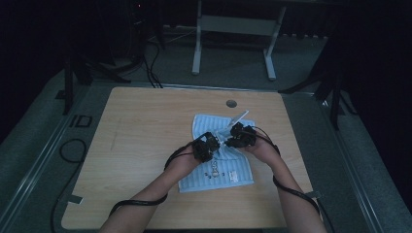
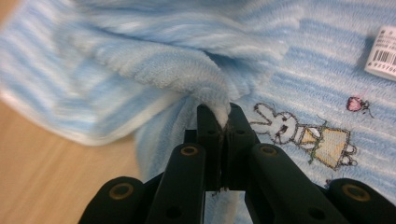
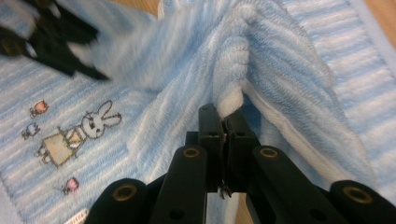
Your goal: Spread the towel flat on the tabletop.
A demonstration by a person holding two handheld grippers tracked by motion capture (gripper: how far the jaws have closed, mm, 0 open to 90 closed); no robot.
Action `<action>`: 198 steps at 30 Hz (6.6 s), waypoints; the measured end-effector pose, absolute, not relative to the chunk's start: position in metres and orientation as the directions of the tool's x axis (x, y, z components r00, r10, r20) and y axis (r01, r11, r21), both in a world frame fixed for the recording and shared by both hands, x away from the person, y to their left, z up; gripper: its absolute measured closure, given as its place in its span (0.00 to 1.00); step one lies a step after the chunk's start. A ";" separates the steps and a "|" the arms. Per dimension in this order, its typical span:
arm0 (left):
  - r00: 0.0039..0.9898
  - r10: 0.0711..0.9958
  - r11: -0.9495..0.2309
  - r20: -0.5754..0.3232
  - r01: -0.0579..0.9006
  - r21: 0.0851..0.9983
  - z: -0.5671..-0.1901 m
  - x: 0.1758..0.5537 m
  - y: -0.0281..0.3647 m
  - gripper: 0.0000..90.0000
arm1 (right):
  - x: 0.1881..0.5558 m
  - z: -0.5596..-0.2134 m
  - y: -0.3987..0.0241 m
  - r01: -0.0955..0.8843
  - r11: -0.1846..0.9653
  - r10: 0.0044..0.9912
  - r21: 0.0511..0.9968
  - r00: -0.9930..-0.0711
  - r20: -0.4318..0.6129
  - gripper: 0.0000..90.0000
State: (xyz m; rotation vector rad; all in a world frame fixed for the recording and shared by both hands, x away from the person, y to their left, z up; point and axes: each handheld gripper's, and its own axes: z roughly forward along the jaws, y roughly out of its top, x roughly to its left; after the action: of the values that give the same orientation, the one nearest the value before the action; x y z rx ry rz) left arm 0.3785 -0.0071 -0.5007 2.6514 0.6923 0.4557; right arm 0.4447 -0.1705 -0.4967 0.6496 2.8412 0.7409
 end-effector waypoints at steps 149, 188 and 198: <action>0.920 0.375 -0.793 -0.119 0.384 0.472 -0.496 0.247 0.056 0.66 | 0.238 -0.497 -0.278 0.474 0.684 0.529 0.554 -0.845 0.070 0.78; 0.947 0.312 -0.806 -0.072 0.304 0.509 -0.533 0.257 -0.008 0.98 | 0.497 -0.526 -0.211 0.652 0.624 0.738 0.431 -0.674 -0.049 0.96; 0.962 0.216 -0.835 -0.165 0.269 0.479 -0.531 0.241 -0.006 0.99 | 0.522 -0.492 -0.210 0.659 0.566 0.766 0.495 -0.643 -0.020 0.97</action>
State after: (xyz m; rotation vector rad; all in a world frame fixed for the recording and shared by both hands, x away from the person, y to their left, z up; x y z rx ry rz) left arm 0.2413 -0.0059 -0.5306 2.5944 0.3440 -0.1412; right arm 0.5216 -0.2097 -0.4919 1.1888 2.5674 0.6667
